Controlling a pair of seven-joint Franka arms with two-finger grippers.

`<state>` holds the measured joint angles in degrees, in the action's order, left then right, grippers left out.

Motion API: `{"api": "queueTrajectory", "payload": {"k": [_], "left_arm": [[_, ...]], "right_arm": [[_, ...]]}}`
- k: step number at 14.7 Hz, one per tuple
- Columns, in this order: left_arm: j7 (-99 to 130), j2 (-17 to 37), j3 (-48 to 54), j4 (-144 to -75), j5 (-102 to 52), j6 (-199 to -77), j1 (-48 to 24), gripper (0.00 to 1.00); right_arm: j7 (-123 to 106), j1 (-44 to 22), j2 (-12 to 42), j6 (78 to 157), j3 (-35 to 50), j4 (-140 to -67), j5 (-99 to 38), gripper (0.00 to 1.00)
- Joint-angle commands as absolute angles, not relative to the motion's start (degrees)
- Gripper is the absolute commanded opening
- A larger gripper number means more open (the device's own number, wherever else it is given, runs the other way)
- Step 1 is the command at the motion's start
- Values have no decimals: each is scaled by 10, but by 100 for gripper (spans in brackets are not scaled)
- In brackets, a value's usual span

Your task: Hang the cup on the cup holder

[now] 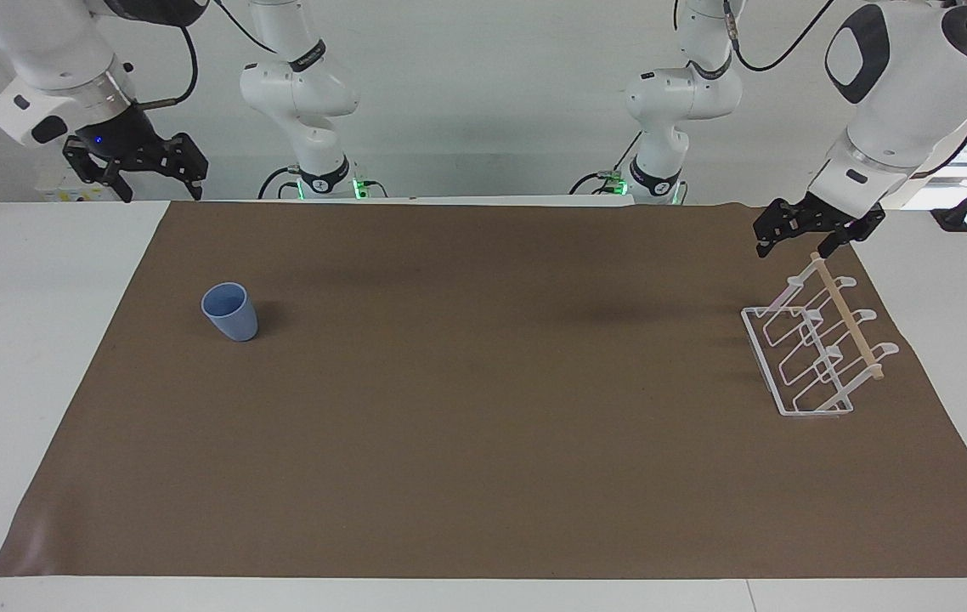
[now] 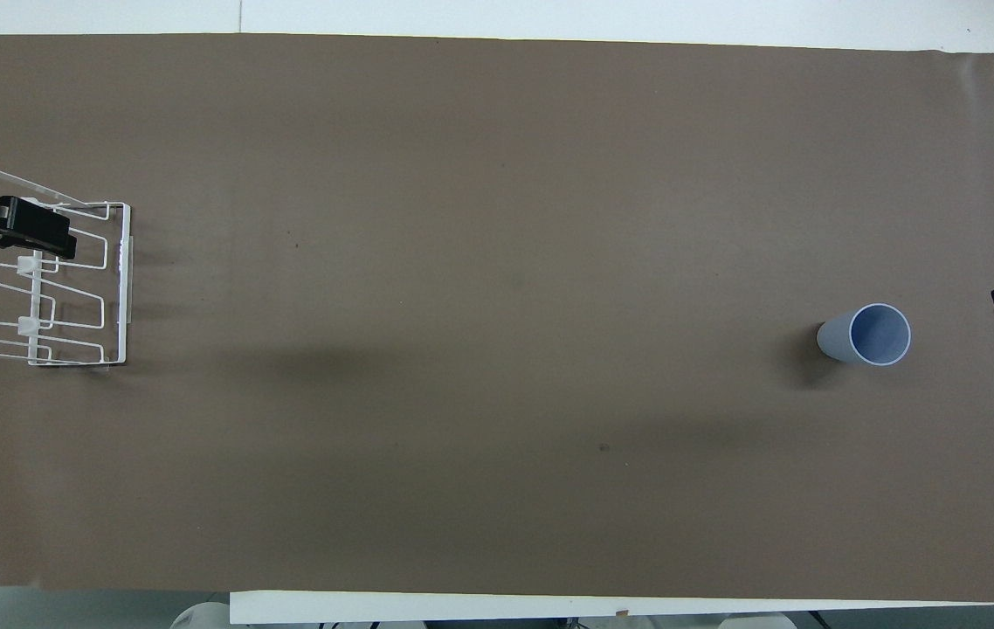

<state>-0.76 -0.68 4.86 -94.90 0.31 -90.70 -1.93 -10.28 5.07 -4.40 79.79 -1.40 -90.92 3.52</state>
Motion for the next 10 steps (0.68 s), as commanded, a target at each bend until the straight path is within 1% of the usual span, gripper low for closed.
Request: {"api": "queueTrajectory", "payload": {"k": [1,3,4,7,8,10], "left_arm": [[-14,-21,47,-967,-4,-920,-17,100],[-14,-21,47,-967,-4,-920,-17,100],[-14,-21,47,-967,-4,-920,-17,100],[-14,-21,47,-967,-4,-920,-17,100],[-14,-21,47,-967,-4,-919,-17,100],[-14,-21,47,-967,-4,-920,-17,100]], "right_arm": [[-100,59,-51,804,-13,-920,38,100],[-106,62,-49,810,-13,-918,41,100],[-119,66,-51,828,-14,-925,40,100],[-148,92,-72,930,-18,-1037,32,100],[-155,104,-72,963,-18,-1068,31,100],[-160,105,-65,1055,-18,-1138,29,100]]}}
